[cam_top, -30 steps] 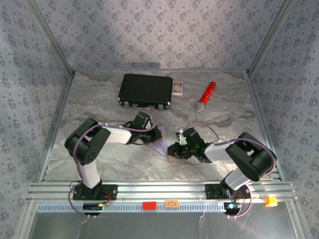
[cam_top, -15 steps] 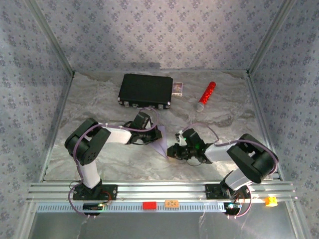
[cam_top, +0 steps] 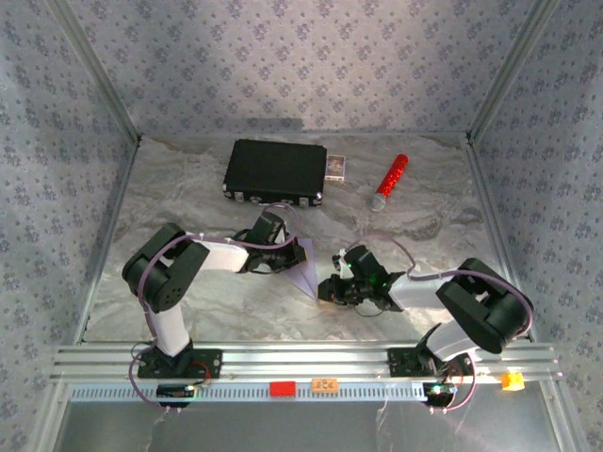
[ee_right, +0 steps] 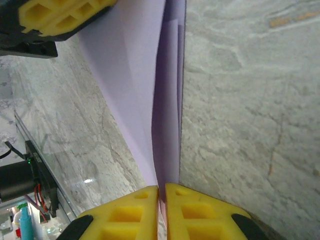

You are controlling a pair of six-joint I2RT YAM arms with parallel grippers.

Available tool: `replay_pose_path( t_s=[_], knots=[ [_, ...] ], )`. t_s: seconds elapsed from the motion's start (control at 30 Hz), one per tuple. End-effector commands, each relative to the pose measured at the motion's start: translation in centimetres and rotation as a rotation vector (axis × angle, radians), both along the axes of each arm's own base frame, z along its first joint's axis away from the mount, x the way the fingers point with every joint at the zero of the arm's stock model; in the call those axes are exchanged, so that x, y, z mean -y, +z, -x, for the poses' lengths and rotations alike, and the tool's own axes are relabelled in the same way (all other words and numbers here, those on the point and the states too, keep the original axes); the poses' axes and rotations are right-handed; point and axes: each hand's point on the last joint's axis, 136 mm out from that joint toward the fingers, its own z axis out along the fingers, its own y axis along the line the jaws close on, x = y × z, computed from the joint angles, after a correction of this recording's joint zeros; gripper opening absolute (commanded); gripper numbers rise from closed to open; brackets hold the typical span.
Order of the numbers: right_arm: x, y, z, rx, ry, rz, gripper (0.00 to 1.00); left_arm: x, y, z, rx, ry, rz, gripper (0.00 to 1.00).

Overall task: Fold a paper plane with a square sheet of paper (pick it up from the middle)
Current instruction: Fourth fold the wing at the center of the table.

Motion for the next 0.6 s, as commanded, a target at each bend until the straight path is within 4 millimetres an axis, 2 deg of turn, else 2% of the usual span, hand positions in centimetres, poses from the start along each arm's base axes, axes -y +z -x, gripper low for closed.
replay_pose_path(
  t_s=[0.0,0.13,0.4,0.57],
  knots=[
    [2.45,-2.93,2.43,-0.090,0.011,0.138,0.11,-1.91,-2.72,1.24,-0.066,0.022,-0.084,0.03],
    [2.73,-3.51,2.93,-0.105,0.015,0.154,0.09,-1.84,-2.72,1.24,-0.065,0.022,-0.082,0.03],
    [2.16,-2.74,2.82,-0.091,0.023,0.128,0.13,-1.93,-2.74,1.26,-0.067,0.024,-0.083,0.03],
    [2.46,-3.01,3.22,-0.098,0.027,0.147,0.11,-1.86,-2.70,1.26,-0.066,0.024,-0.081,0.03]
  ],
)
